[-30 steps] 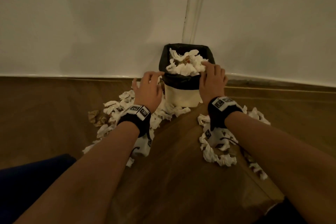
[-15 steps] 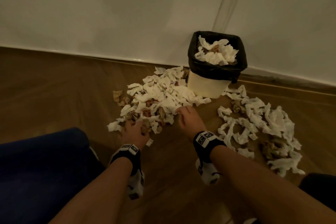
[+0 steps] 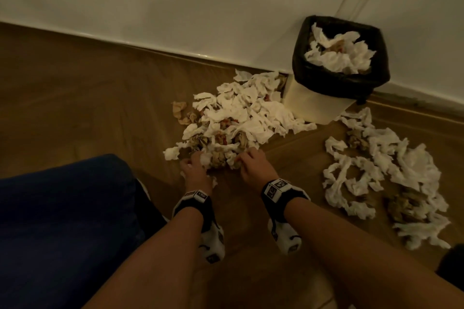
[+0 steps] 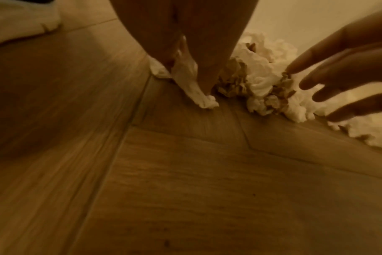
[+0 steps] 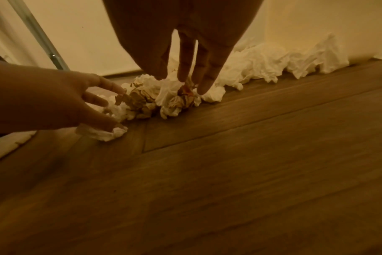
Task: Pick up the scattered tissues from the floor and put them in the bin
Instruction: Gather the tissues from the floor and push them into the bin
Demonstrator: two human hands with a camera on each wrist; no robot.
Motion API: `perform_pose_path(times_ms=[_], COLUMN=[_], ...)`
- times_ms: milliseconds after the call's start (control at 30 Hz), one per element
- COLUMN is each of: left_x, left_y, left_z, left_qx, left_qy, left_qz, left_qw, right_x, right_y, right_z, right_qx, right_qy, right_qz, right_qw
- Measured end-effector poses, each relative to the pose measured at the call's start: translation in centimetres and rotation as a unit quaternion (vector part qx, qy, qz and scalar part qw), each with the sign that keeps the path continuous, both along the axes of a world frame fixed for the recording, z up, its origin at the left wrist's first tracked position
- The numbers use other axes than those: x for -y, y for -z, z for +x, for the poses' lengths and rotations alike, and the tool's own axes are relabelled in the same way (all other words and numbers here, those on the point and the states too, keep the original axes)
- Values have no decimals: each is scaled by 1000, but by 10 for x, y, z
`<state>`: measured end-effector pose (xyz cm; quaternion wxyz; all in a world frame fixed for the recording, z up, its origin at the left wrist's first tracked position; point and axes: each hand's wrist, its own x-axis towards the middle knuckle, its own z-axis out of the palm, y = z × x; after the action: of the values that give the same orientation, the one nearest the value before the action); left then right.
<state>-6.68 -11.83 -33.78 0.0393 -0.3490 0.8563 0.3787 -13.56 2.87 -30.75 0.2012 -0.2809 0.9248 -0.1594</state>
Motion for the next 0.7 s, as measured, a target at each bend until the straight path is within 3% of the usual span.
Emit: perform_pose_path(times_ms=[133,267,367,700], left_x=[9,19,28,19], left_y=[0,0,1,-4], left_z=[7,12,15,17], left_qx=[-39,2,21,-42], left_qy=[-111,-233,-296,-280], left_qz=[68,102,155,165], left_qw=[991,967,942,945], right_x=[7,14,14,8], right_y=[7,14,20,15], right_z=[-1,1,6,4], right_qx=[-20,27,34,77], right_qy=[-56,-125,-120,-66], right_qz=[43,131,137,95], right_qw=[997,983,983,990])
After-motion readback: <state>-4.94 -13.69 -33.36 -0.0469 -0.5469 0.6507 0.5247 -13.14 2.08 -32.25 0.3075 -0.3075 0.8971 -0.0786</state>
